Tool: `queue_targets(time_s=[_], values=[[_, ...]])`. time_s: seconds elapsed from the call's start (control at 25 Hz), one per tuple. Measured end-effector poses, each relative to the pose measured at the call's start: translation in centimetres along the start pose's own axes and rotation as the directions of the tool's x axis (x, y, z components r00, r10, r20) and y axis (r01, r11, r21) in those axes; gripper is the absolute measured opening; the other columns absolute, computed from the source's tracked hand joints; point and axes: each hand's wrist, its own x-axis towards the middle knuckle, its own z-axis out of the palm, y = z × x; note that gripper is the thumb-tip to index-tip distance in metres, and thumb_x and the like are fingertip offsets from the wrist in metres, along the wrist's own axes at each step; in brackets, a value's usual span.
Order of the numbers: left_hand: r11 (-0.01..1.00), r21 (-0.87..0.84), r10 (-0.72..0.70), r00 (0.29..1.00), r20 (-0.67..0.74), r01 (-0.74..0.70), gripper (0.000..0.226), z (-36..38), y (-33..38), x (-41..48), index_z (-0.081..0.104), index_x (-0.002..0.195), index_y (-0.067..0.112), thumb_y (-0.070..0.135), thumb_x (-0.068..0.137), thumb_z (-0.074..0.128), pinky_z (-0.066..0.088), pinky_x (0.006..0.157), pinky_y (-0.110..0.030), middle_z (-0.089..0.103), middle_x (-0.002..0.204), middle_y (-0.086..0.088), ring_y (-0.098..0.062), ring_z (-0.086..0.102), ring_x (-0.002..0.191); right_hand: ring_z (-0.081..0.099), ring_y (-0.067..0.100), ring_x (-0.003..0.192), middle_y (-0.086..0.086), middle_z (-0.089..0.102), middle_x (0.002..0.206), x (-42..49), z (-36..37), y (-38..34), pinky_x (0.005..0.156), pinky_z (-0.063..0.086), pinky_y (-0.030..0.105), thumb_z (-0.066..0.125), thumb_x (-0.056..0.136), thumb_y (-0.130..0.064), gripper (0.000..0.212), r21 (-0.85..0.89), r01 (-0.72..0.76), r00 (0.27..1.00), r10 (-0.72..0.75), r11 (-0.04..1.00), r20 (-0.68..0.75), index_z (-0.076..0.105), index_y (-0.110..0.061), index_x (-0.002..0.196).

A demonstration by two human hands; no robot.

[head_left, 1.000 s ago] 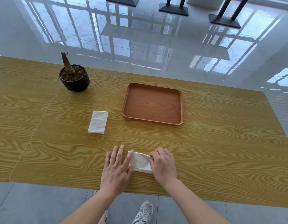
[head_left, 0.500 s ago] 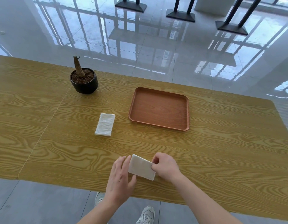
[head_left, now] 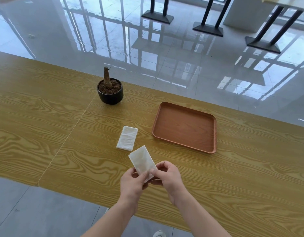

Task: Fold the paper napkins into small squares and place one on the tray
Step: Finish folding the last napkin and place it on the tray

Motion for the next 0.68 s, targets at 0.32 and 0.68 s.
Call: queue_targets(time_s=[0.32, 0.68], values=[[0.963, 0.199, 0.181, 0.983, 0.031, -0.184, 0.017, -3.9, 3.1, 2.0, 0.070, 0.097, 0.013, 0.000, 0.085, 0.072, 0.054, 0.058, -0.025, 0.077, 0.080, -0.012, -0.021, 0.070, 0.066, 0.063, 0.012, 0.061, 0.004, 0.074, 0.071, 2.8, 3.0, -1.7, 0.051, 0.050, 0.023, 0.067, 0.095, -0.023, 0.021, -0.207, 0.073, 0.997, -0.077, 0.976, -0.009, 0.076, -0.011, 0.080], [0.962, 0.233, 0.167, 0.981, -0.098, -0.140, 0.008, -5.2, 6.3, 7.0, 0.077, 0.081, 0.017, 0.016, 0.089, 0.074, 0.055, 0.058, -0.026, 0.077, 0.075, -0.002, -0.015, 0.072, 0.066, 0.065, 0.009, 0.058, 0.000, 0.077, 0.072, 7.4, 5.5, -3.1, 0.052, 0.050, 0.024, 0.074, 0.089, -0.020, 0.009, -0.248, 0.021, 0.996, -0.041, 0.969, -0.075, 0.075, -0.015, 0.082]])
